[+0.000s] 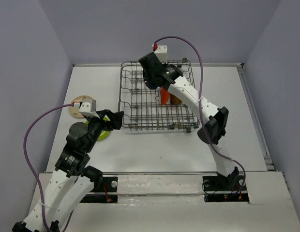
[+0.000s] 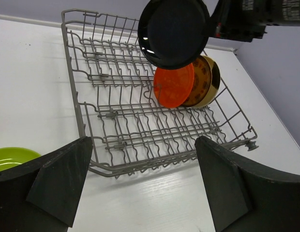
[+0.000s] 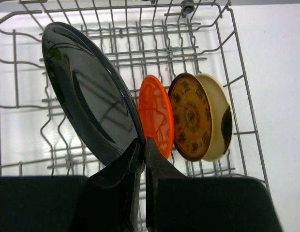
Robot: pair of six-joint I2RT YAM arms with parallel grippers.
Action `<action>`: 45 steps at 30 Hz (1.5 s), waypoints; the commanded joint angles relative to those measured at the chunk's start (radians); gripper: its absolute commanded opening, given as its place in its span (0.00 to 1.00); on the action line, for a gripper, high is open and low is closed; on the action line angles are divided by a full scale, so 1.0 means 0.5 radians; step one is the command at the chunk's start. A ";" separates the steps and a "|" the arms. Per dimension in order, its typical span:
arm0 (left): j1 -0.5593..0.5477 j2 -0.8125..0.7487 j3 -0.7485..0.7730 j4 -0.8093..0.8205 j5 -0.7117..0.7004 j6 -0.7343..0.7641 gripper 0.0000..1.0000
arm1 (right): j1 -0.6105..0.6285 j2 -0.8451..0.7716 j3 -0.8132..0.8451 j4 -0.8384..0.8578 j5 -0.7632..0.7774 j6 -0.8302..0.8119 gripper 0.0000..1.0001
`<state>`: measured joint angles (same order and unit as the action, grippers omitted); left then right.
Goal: Load the plates into the dish rack
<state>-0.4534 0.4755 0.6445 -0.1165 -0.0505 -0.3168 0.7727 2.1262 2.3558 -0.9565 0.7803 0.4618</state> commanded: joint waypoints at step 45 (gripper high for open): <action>-0.026 0.092 0.092 0.077 -0.015 0.002 0.99 | -0.064 0.396 0.258 -0.179 0.400 0.018 0.07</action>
<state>-0.4648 0.5129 0.6449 -0.1196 -0.0601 -0.3172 0.7521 2.3981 2.4859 -1.0706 0.8856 0.4911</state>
